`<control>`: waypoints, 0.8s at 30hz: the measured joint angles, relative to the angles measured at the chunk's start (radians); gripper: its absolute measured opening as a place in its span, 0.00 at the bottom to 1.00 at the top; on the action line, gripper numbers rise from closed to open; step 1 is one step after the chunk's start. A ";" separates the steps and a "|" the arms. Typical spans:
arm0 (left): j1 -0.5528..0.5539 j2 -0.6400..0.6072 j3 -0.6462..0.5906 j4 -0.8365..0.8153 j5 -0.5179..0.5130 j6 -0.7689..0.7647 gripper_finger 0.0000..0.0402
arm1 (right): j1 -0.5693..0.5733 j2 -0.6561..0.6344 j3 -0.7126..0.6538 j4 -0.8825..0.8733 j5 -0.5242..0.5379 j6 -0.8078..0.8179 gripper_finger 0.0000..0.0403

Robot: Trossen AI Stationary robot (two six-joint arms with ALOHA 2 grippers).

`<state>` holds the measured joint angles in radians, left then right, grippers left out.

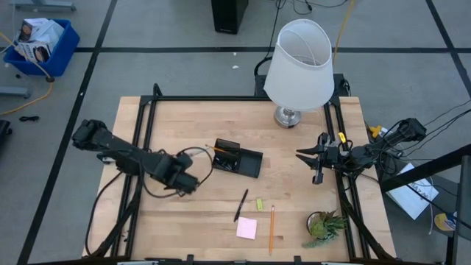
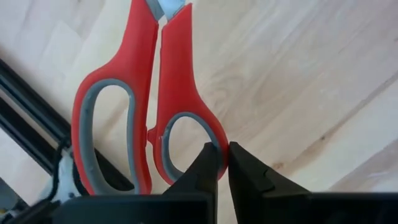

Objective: Pick and place office supplies into organizer
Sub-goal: Put the red scissors into the black desk organizer

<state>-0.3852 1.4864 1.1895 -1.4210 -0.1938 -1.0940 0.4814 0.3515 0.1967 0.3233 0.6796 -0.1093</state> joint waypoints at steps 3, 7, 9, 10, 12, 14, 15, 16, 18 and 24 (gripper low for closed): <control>0.039 0.000 0.076 -0.044 0.000 0.049 0.03 | 0.000 0.000 0.000 0.000 0.000 0.000 0.16; 0.095 -0.001 0.195 -0.111 -0.011 0.104 0.05 | 0.000 0.000 0.000 0.000 0.000 0.000 0.16; 0.129 -0.001 0.251 -0.083 -0.014 0.121 0.06 | 0.000 0.000 0.000 0.000 0.000 0.000 0.16; 0.142 -0.001 0.274 -0.062 -0.014 0.130 0.07 | 0.000 0.000 0.000 0.000 0.000 0.000 0.16; 0.165 -0.001 0.313 -0.012 -0.021 0.155 0.07 | 0.000 0.000 0.000 0.000 0.000 0.000 0.16; 0.179 -0.001 0.339 0.069 -0.028 0.195 0.06 | 0.000 0.000 0.000 0.000 0.000 0.000 0.16; 0.181 -0.001 0.346 0.116 -0.031 0.221 0.06 | 0.000 0.000 0.000 0.000 0.000 0.000 0.16; 0.184 -0.001 0.349 0.164 -0.032 0.249 0.05 | 0.000 0.000 0.000 0.000 0.000 0.000 0.16; 0.184 -0.001 0.350 0.247 -0.033 0.303 0.04 | 0.000 0.000 0.000 0.000 0.000 0.000 0.16; 0.171 -0.001 0.350 0.397 -0.109 0.443 0.07 | 0.000 0.000 0.000 0.000 0.000 0.000 0.16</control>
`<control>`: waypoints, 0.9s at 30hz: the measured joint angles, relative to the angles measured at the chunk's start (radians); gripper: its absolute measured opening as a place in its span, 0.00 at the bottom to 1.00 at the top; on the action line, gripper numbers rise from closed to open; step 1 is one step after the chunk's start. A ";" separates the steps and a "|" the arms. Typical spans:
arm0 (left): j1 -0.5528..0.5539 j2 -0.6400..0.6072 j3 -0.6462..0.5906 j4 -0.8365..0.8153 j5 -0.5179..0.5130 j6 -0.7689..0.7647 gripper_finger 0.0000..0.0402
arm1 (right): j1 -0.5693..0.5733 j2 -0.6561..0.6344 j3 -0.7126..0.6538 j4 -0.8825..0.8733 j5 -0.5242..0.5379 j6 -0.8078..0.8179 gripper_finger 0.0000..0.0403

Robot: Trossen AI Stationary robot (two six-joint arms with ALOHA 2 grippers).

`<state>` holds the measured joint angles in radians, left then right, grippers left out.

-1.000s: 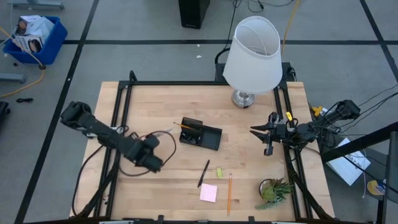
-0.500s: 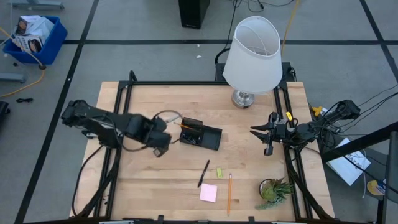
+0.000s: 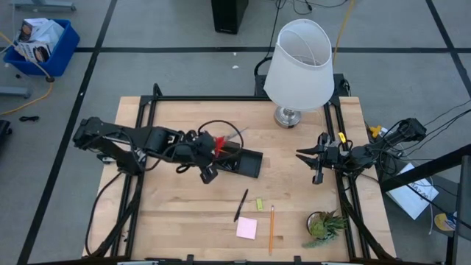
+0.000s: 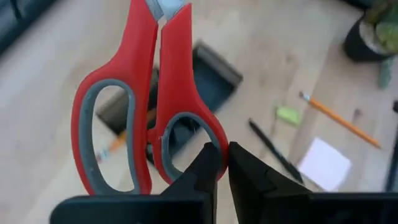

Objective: Pick and place office supplies into organizer
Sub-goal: Put the red scissors into the black desk organizer

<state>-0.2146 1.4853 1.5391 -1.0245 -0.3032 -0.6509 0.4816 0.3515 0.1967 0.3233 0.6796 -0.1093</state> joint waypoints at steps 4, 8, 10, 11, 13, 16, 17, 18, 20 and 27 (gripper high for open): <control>-0.034 0.000 0.000 0.073 -0.084 0.080 0.06 | 0.000 0.000 0.000 0.000 0.000 0.000 0.16; -0.083 0.000 0.000 0.135 -0.147 0.153 0.03 | 0.000 0.000 0.000 0.000 0.000 0.000 0.16; -0.103 0.000 0.000 0.164 -0.159 0.180 0.03 | 0.000 0.000 0.000 0.000 0.000 0.000 0.16; -0.109 0.000 0.000 0.174 -0.159 0.183 0.04 | 0.000 0.000 0.000 0.000 0.000 0.000 0.16; -0.115 0.000 0.000 0.184 -0.160 0.180 0.06 | 0.000 0.000 0.000 0.000 0.000 0.000 0.16; -0.122 0.000 0.000 0.193 -0.141 0.170 0.08 | 0.000 0.000 0.000 0.000 0.000 0.000 0.16; -0.122 0.000 0.000 0.194 -0.132 0.164 0.08 | 0.000 0.000 0.000 0.000 0.000 0.000 0.16; -0.122 0.000 0.000 0.193 -0.121 0.151 0.07 | 0.000 0.000 0.000 0.000 0.000 0.000 0.16; -0.122 0.000 0.000 0.192 -0.092 0.129 0.05 | 0.000 0.000 0.000 0.000 0.000 0.000 0.16; -0.115 0.000 0.000 0.192 -0.020 0.052 0.06 | 0.000 0.000 0.000 0.031 -0.001 0.020 0.16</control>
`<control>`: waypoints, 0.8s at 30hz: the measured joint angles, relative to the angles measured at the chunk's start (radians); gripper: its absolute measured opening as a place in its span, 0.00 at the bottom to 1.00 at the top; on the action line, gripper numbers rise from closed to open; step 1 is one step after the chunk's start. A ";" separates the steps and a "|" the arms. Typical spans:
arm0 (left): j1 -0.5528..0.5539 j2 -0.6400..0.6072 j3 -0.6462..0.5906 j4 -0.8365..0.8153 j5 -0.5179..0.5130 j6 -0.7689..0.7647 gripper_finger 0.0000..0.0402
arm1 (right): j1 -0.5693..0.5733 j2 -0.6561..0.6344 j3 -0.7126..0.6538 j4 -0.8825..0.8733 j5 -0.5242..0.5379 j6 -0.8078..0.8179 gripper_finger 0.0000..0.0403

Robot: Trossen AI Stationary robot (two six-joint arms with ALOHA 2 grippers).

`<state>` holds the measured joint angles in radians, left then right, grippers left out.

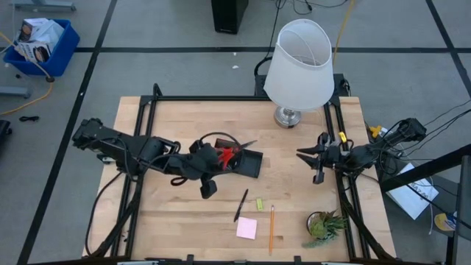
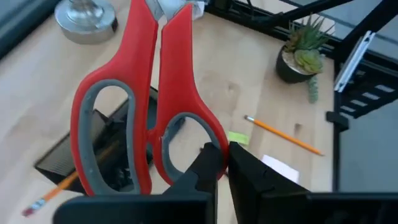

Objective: Pick and place office supplies into organizer
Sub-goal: Put the red scissors into the black desk organizer

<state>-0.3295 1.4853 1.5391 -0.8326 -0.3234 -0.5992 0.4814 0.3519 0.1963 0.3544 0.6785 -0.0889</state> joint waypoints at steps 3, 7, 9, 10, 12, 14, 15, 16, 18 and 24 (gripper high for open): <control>0.001 0.000 0.000 0.000 0.019 -0.033 0.08 | 0.000 0.007 0.000 0.053 0.000 0.091 0.16; 0.001 0.000 0.000 0.000 0.045 -0.069 0.06 | 0.000 0.023 0.000 0.113 -0.003 0.335 0.14; 0.005 0.000 0.000 0.000 0.048 -0.094 0.04 | -0.010 0.028 0.000 0.145 0.015 0.342 0.13; 0.007 0.000 0.000 -0.002 0.054 -0.106 0.03 | -0.018 0.032 0.000 0.148 0.046 0.327 0.13; 0.009 0.000 0.000 -0.005 0.065 -0.122 0.04 | -0.033 0.038 0.000 0.144 0.114 0.316 0.12; 0.009 0.000 0.000 -0.010 0.067 -0.129 0.06 | -0.053 0.046 0.000 0.142 0.160 0.359 0.12; 0.008 0.000 0.000 -0.010 0.069 -0.129 0.08 | -0.066 0.053 0.000 0.146 0.142 0.354 0.11; 0.009 0.000 0.000 -0.009 0.069 -0.129 0.09 | -0.075 0.066 0.000 0.147 0.099 0.330 0.11; 0.008 0.000 0.000 -0.010 0.068 -0.125 0.10 | -0.083 0.122 0.000 0.154 -0.023 0.295 0.11; 0.029 0.000 0.000 -0.009 0.088 -0.147 0.03 | -0.038 0.458 0.001 0.401 -0.180 -0.108 0.11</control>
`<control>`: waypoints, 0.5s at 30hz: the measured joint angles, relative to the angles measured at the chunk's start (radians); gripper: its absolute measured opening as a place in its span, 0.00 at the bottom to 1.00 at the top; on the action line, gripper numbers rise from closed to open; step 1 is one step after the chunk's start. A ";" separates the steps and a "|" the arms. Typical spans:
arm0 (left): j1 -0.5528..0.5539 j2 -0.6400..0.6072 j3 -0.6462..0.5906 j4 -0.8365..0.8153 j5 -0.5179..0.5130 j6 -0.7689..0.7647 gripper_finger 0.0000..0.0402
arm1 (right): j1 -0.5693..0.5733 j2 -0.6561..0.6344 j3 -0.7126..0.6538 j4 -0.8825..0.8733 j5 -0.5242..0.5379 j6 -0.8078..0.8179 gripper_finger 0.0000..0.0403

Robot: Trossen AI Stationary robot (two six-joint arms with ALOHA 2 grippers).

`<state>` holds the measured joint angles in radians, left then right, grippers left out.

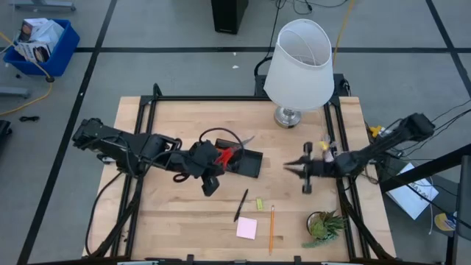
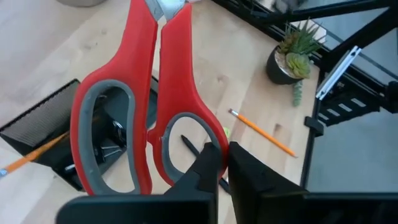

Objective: Pick and place office supplies into organizer
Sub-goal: Put the red scissors into the black desk organizer

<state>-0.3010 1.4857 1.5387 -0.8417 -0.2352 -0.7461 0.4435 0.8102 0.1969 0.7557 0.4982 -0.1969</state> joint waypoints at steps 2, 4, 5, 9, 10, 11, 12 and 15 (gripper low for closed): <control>0.008 0.000 0.000 0.000 0.001 -0.021 0.03 | 0.027 0.126 0.012 0.099 -0.003 -0.165 0.11; 0.020 0.000 0.000 0.001 0.019 -0.054 0.04 | 0.052 0.236 0.056 0.191 -0.003 -0.276 0.11; 0.027 0.000 0.000 0.000 0.029 -0.073 0.06 | 0.066 0.285 0.088 0.210 -0.002 -0.332 0.11; 0.047 0.000 0.000 0.001 0.068 -0.147 0.10 | 0.117 0.470 0.236 0.183 0.088 -0.584 0.18; 0.049 0.000 0.000 0.001 0.085 -0.167 0.10 | 0.125 0.513 0.278 0.195 0.149 -0.657 0.21; 0.052 0.000 0.000 0.001 0.100 -0.186 0.10 | 0.131 0.549 0.321 0.206 0.209 -0.741 0.23; 0.054 0.000 0.000 0.001 0.113 -0.206 0.08 | 0.134 0.583 0.360 0.220 0.263 -0.827 0.26; 0.054 0.000 0.000 0.002 0.126 -0.249 0.04 | 0.134 0.663 0.462 0.214 0.344 -1.068 0.33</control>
<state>-0.2470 1.4857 1.5383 -0.8400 -0.1093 -0.9953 0.5777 1.4729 0.6594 0.9700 0.8427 -1.2650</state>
